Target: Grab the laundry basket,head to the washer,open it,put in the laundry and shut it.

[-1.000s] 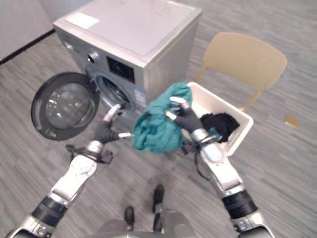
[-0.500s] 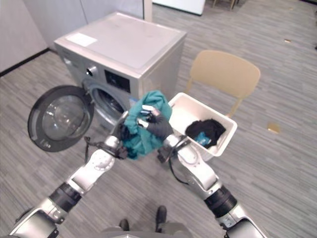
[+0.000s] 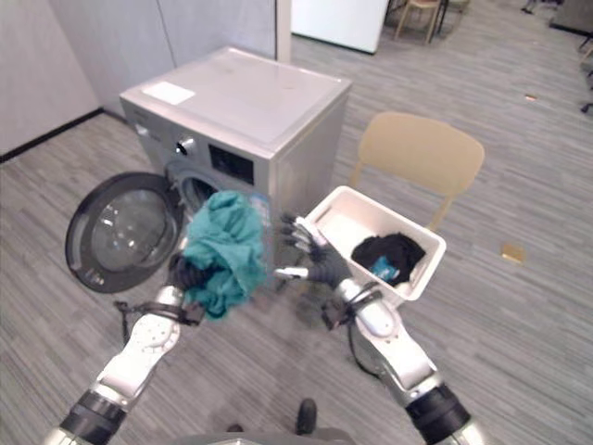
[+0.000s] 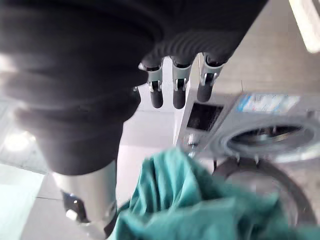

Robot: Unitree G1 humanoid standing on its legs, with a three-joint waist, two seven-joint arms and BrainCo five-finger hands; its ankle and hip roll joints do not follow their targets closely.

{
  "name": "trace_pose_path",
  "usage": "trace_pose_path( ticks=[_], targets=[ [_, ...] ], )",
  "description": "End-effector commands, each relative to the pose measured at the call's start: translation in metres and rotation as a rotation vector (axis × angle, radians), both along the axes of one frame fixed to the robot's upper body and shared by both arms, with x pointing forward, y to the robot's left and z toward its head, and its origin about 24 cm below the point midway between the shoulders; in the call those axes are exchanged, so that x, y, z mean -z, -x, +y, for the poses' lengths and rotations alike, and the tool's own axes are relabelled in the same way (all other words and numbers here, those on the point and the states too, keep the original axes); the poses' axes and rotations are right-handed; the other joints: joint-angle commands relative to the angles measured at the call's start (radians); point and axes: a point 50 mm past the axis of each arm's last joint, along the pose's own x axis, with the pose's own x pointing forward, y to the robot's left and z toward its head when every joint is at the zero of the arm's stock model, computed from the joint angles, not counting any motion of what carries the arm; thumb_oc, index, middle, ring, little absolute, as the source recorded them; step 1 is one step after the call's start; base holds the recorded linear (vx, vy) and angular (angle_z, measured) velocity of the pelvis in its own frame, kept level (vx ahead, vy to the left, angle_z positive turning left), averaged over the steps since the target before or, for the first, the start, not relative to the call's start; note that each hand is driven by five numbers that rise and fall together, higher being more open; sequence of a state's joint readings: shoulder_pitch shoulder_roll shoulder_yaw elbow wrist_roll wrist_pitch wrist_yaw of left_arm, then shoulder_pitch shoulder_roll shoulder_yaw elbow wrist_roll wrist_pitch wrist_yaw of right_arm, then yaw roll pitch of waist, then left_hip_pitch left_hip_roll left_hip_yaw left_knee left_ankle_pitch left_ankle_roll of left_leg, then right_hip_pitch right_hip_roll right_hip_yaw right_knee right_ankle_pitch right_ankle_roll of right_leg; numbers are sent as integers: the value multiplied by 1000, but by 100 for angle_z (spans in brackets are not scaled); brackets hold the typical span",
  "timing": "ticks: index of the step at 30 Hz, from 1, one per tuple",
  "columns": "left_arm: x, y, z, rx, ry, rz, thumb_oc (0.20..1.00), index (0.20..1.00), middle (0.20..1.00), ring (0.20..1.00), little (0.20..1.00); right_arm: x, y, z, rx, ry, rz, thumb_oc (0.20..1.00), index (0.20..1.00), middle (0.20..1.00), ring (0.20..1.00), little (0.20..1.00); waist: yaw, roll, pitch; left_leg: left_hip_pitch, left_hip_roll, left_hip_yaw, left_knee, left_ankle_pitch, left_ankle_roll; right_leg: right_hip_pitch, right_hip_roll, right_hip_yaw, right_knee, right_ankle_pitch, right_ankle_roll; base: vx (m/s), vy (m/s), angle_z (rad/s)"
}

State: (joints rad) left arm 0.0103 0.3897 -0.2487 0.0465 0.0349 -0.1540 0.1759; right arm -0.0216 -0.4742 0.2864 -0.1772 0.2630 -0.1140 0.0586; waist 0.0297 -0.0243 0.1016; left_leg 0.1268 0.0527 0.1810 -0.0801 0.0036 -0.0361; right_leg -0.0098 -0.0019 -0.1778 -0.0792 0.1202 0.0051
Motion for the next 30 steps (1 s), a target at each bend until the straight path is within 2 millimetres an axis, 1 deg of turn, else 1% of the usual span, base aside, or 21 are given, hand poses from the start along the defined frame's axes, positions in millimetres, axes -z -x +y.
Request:
trace_pose_path(
  ticks=[1,3,4,6,8,9,10,12,13,15,17,18,19,20,21,22,23,25,27,29,30],
  targets=[
    [-9,-6,16,-50,87,-47,200,200,200,200,200,-27,4,-18,107,144,-221,1000,1000,1000,1000,1000,-8,-30,-33,-33,-17,-48,-7,-37,-3,114,-61,-21,18,-164,105,-4,-15,-4],
    [7,6,35,-110,94,27,200,200,200,200,200,-10,11,-40,182,252,-154,1000,1000,1000,1000,1000,-13,-27,-32,-32,-17,-50,-7,-36,-1,113,-60,-19,21,-164,105,-4,-10,-2],
    [23,20,53,-172,87,110,200,200,200,200,200,11,19,-62,253,366,-64,1000,1000,1000,1000,1000,-16,-24,-27,-33,-18,-52,-7,-34,0,111,-59,-18,23,-165,104,-22,-33,-2],
    [42,36,71,-239,93,208,200,200,200,200,200,36,27,-80,315,456,49,1000,1000,1000,1000,1000,-14,-20,-22,-37,-18,-54,-7,-29,1,106,-57,-16,27,-167,102,-28,-36,-2],
    [61,53,88,-302,75,313,200,200,200,200,200,63,36,-94,369,476,176,1000,1000,1000,1000,1000,-12,-17,-11,-38,-18,-57,-7,-28,2,105,-56,-15,32,-173,100,-27,-35,-2],
    [68,60,93,-324,80,347,200,200,200,200,200,73,39,-99,389,493,220,1000,1000,1000,1000,1000,-10,-16,-7,-47,-19,-58,-7,-21,3,97,-56,-16,31,-169,98,0,0,0],
    [68,60,93,-324,80,347,200,200,200,200,200,73,38,-99,389,493,219,1000,1000,1000,1000,1000,-11,-16,-8,-47,-19,-58,-7,-21,3,96,-56,-16,32,-170,98,-37,-23,0],
    [82,77,105,-382,82,430,200,200,200,200,200,89,44,-110,444,506,294,1000,1000,1000,1000,1000,-5,-11,10,-61,-20,-63,-4,-13,4,87,-57,-19,33,-170,95,-59,-23,2],
    [85,81,108,-398,84,448,200,200,200,200,200,95,45,-113,458,501,323,1000,1000,1000,1000,1000,-2,-10,19,-71,-20,-67,3,-11,4,83,-58,-20,35,-169,94,-125,-21,5],
    [93,87,114,-445,94,489,200,200,200,200,200,99,44,-118,510,486,343,1000,1000,1000,1000,1000,10,-6,55,-119,-24,-78,45,-9,6,59,-63,-28,42,-166,90,-162,-8,12],
    [96,89,115,-473,128,497,200,200,200,200,200,99,42,-122,539,476,342,1000,1000,1000,1000,1000,16,-3,78,-171,-25,-91,87,-12,6,36,-72,-45,51,-165,88,-139,13,22],
    [98,89,115,-482,137,500,200,200,200,200,200,99,41,-123,552,471,342,1000,1000,1000,1000,1000,23,-2,88,-188,-28,-95,100,-12,5,29,-77,-56,56,-166,87,-173,38,34],
    [97,82,112,-475,146,491,200,200,200,200,200,96,38,-124,585,453,326,1000,1000,1000,1000,1000,30,0,114,-243,-27,-90,145,-16,-3,13,-96,-98,71,-170,87,-138,36,47],
    [97,82,112,-475,146,490,200,200,200,200,200,96,38,-125,585,453,325,1000,1000,1000,1000,1000,28,0,111,-249,-28,-92,145,-12,-2,9,-96,-101,70,-168,87,-144,77,62],
    [95,72,106,-445,144,473,200,200,200,200,200,97,37,-126,610,446,327,1000,1000,1000,1000,1000,21,-1,117,-270,-17,-36,160,-18,-4,1,-116,-154,79,-173,88,19,83,84],
    [92,65,103,-425,135,458,200,200,200,200,200,98,37,-126,618,446,333,1000,1000,1000,1000,1000,7,-2,109,-261,2,24,167,-49,-8,8,-128,-176,83,-190,97,28,82,101],
    [92,65,103,-425,135,457,200,200,200,200,200,98,37,-126,619,446,332,1000,1000,1000,1000,1000,7,-2,109,-262,3,24,171,-52,-8,8,-129,-176,84,-192,97,78,93,126],
    [88,58,99,-401,129,440,200,200,200,200,200,100,36,-123,616,452,339,1000,1000,1000,1000,1000,-11,-3,101,-252,29,118,169,-62,0,7,-146,-221,92,-192,102,65,148,111],
    [86,56,96,-386,130,430,200,200,200,200,200,102,34,-118,596,459,342,1000,1000,1000,1000,1000,-15,-9,98,-252,25,138,178,-70,10,21,-159,-237,107,-194,110,154,198,48],
    [85,56,96,-384,122,428,200,200,200,200,200,105,31,-111,577,449,355,1000,1000,1000,1000,1000,-7,-20,97,-249,11,132,173,-81,25,31,-177,-239,135,-198,117,164,236,31],
    [85,56,97,-385,118,426,200,200,200,200,200,106,30,-107,568,441,355,1000,1000,1000,1000,1000,-3,-25,99,-247,2,127,172,-90,34,27,-185,-230,162,-203,120,230,344,-1]
  ],
)
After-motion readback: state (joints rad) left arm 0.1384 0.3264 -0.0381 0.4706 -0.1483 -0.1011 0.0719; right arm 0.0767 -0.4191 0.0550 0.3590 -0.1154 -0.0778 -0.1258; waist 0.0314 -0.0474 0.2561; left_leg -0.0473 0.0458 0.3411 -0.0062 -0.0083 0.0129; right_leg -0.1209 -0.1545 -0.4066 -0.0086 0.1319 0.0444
